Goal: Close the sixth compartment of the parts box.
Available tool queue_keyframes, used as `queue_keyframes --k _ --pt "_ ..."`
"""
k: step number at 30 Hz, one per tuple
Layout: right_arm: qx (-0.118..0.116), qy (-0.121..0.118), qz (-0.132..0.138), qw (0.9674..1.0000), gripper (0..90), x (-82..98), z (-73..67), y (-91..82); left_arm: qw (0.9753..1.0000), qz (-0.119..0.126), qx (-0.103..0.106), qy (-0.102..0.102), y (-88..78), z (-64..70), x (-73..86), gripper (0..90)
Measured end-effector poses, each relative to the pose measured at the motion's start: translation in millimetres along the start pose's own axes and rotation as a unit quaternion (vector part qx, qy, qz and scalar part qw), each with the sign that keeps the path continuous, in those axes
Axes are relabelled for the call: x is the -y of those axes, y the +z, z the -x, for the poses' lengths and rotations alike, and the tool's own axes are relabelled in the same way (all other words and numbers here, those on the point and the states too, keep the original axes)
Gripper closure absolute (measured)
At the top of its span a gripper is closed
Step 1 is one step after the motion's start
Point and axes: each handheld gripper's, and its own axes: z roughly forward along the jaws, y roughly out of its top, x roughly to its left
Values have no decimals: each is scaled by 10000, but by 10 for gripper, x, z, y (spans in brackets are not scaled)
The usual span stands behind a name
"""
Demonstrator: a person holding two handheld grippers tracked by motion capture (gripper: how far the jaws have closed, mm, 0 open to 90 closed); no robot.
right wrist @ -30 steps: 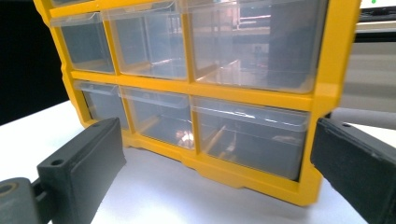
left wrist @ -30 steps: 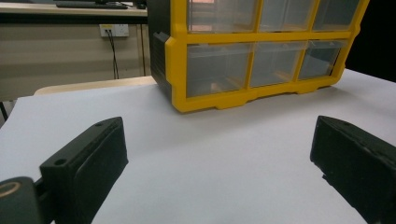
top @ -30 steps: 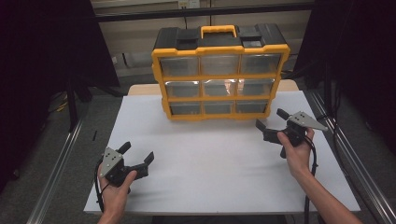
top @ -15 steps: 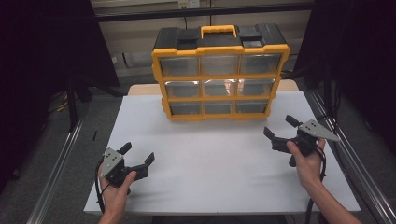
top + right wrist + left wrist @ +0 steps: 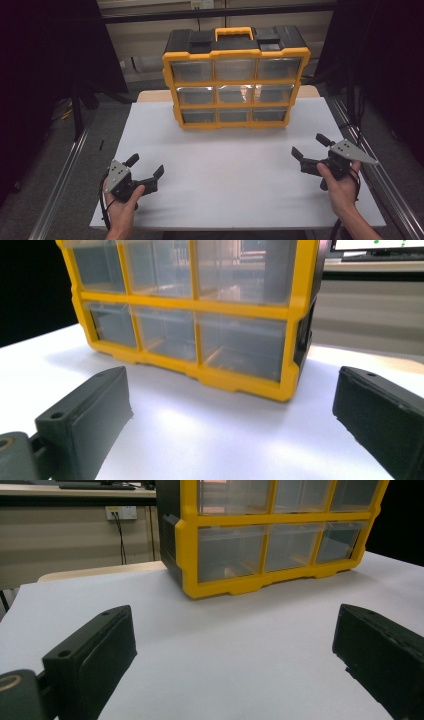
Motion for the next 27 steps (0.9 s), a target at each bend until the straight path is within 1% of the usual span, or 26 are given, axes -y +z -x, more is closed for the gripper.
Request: queue_keyframes --k 1,3,4,6,7,8,9,10,11,13,15,16,17,18,20,21,23,24,25,26,27 --pt "-9 21 -31 10000 18 14 -2 -24 10000 -31 43 59 -11 -9 1 38" --pt "-6 -12 -96 10000 18 45 -5 -74 10000 -28 31 47 -21 -4 0 37" --pt "-5 -28 -119 9999 18 58 -8 -101 10000 3 29 5 -19 2 1 37" --pt "9 35 -96 9999 19 77 -10 -171 10000 3 -26 38 -29 7 -3 37" --pt "28 23 -53 10000 19 83 -5 -195 10000 7 64 44 -29 4 -3 36" --pt "36 23 -47 10000 19 86 -8 -219 10000 -4 51 71 -35 4 -6 36" --pt "50 0 -61 10000 18 91 -8 -240 10000 58 72 -14 -32 17 -5 36" --pt "48 15 -76 10000 18 102 -14 -263 10000 18 24 16 -41 14 -8 35" --pt "46 -5 -109 9999 19 116 -15 -284 10000 7 51 33 -43 11 -4 34" --pt "158 -116 -160 9997 19 150 -18 -338 10000 11 50 -2 -44 14 3 34" --pt "186 19 -203 9996 21 178 -7 -388 10000 -12 49 43 -58 12 0 34" --pt "216 30 -233 9995 19 193 -3 -416 10000 19 1 19 -62 16 -1 34" --pt "210 9 -258 9994 20 203 2 -435 10000 51 62 -13 -64 19 -1 34" --pt "243 7 -279 9993 19 217 -1 -460 10000 17 59 28 -70 15 -3 34" --pt "223 53 -312 9993 21 236 8 -507 10000 3 56 19 -68 26 1 34" --pt "267 96 -332 9990 21 245 9 -531 10000 -4 37 46 -70 24 4 34" --pt "315 132 -363 9988 22 261 28 -564 10000 -41 58 26 -71 33 6 34" --pt "350 184 -392 9984 22 269 40 -576 10000 -62 55 54 -74 32 3 34" --pt "422 227 -431 9979 22 275 53 -577 10000 -13 28 47 -70 40 3 34" --pt "446 264 -414 9978 22 277 69 -574 9999 -60 93 66 -68 38 1 34" --pt "432 306 -400 9978 22 275 75 -572 9999 -67 79 74 -62 44 2 34"
